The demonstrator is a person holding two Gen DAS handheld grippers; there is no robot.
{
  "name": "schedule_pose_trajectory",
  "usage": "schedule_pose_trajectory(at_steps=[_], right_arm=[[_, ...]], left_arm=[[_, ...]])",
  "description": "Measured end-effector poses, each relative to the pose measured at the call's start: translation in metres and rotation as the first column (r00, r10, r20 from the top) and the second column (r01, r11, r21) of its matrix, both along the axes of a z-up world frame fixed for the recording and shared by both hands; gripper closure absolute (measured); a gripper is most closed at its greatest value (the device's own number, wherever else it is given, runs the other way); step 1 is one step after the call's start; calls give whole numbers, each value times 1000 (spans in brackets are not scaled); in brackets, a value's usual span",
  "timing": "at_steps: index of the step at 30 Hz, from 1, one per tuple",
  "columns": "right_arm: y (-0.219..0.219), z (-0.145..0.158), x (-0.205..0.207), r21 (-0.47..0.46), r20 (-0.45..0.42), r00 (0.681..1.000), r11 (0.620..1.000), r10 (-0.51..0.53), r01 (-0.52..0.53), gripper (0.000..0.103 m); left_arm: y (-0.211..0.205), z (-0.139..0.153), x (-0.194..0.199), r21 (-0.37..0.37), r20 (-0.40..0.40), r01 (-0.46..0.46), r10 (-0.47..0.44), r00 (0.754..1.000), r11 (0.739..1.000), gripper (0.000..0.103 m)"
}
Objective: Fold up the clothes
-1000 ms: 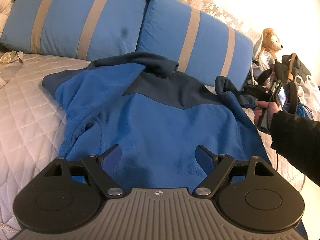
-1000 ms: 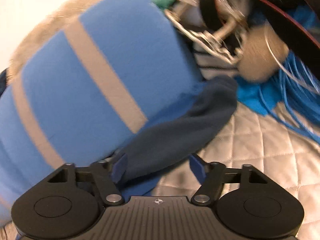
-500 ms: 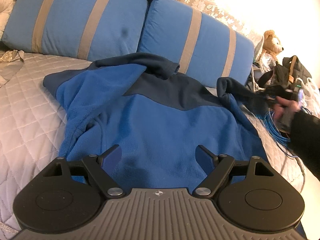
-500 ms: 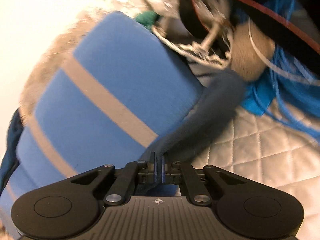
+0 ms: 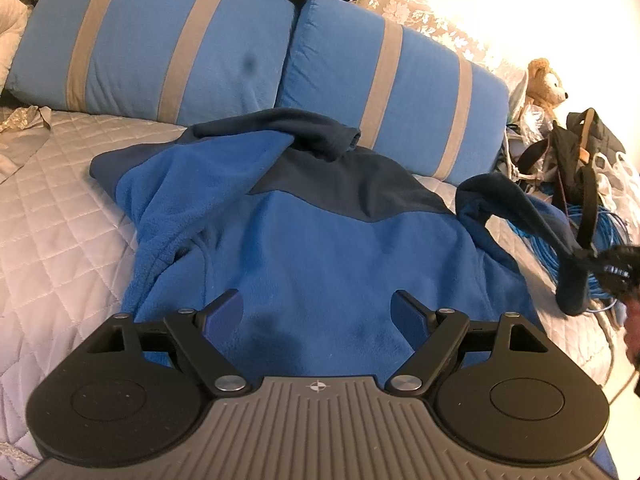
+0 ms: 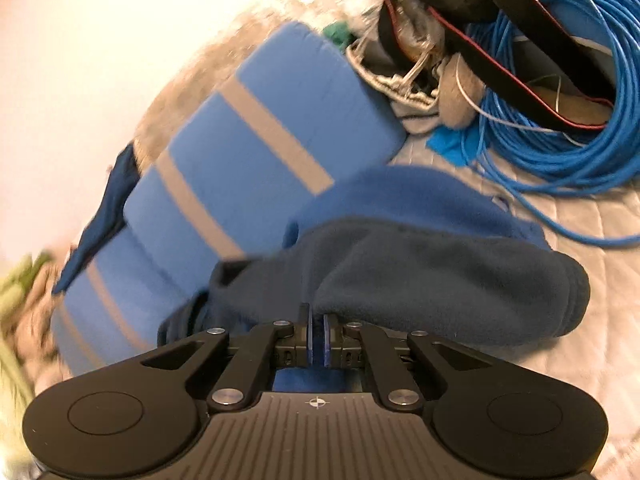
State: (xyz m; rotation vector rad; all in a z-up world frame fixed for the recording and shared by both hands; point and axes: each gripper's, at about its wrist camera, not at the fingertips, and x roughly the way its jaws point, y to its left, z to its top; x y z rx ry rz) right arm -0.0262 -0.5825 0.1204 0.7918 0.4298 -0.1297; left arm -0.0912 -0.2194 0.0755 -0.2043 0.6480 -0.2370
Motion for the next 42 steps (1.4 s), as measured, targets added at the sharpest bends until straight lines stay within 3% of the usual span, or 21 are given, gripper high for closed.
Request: schedule_pose_trajectory(at_steps=[3, 5, 6, 10, 12, 16, 19, 22, 25, 27, 28, 30, 33, 35, 38, 39, 40, 41, 42], right_arm=[[9, -8, -14, -19, -32, 998, 998, 51, -51, 83], [12, -17, -23, -9, -47, 997, 999, 53, -54, 58], [12, -22, -28, 6, -50, 998, 999, 41, -41, 54], [3, -42, -44, 86, -45, 999, 996, -26, 30, 52], [-8, -55, -51, 171, -6, 996, 982, -87, 87, 51], [-36, -91, -63, 453, 50, 961, 864, -273, 222, 48], [-48, -102, -60, 513, 58, 937, 815, -345, 268, 48], [-50, -93, -50, 420, 32, 935, 854, -352, 307, 48], [-35, -72, -39, 138, -28, 953, 943, -301, 302, 48], [-20, -61, -34, -74, -75, 958, 960, -276, 271, 47], [-11, -56, -31, -201, -97, 960, 950, -263, 240, 42], [9, -51, -24, -456, -142, 959, 876, -243, 155, 30], [36, -53, -10, -747, -192, 957, 665, -218, 2, 28], [49, -58, 2, -851, -222, 954, 517, -204, -87, 28], [63, -71, 20, -934, -263, 942, 299, -207, -195, 30], [65, -74, 25, -944, -276, 937, 243, -215, -223, 34], [65, -75, 29, -947, -288, 931, 210, -226, -242, 58], [65, -76, 33, -949, -299, 924, 177, -237, -262, 73], [64, -74, 35, -946, -312, 919, 172, -241, -275, 76]], left_arm=[[-1, 0, -1, 2, 0, -2, 2, 1000, 1000, 22], [-1, 1, 0, 3, 0, -3, 3, 1000, 1000, 22], [-1, 1, 0, 3, 1, -4, 4, 1000, 1000, 22], [0, 0, -1, 3, 3, -6, 6, 1000, 1000, 22], [0, 0, -1, 3, 1, -5, 5, 1000, 1000, 22], [0, 0, 0, 2, 1, -5, 5, 1000, 1000, 22], [1, 0, -1, 1, 2, -7, 7, 1000, 1000, 22], [0, 0, -1, 2, -1, -8, 8, 1000, 1000, 22], [0, 0, -1, 0, 1, -10, 10, 1000, 1000, 22], [1, 0, -2, -1, 2, -11, 11, 1000, 1000, 22], [1, 0, -2, -1, 2, -10, 10, 1000, 1000, 22], [1, 0, -1, -2, 1, -8, 8, 1000, 1000, 22], [2, 0, -1, -4, 0, -7, 7, 1000, 1000, 22], [2, 0, -2, -5, 0, -8, 8, 1000, 1000, 22], [2, 0, -2, -5, 1, -10, 10, 1000, 1000, 22], [2, 0, -2, -6, 2, -10, 10, 1000, 1000, 22], [2, 0, -2, -6, 2, -10, 10, 1000, 1000, 22], [1, 0, -2, -7, 2, -11, 11, 1000, 1000, 22], [2, 0, -3, -8, 3, -12, 12, 1000, 1000, 22]])
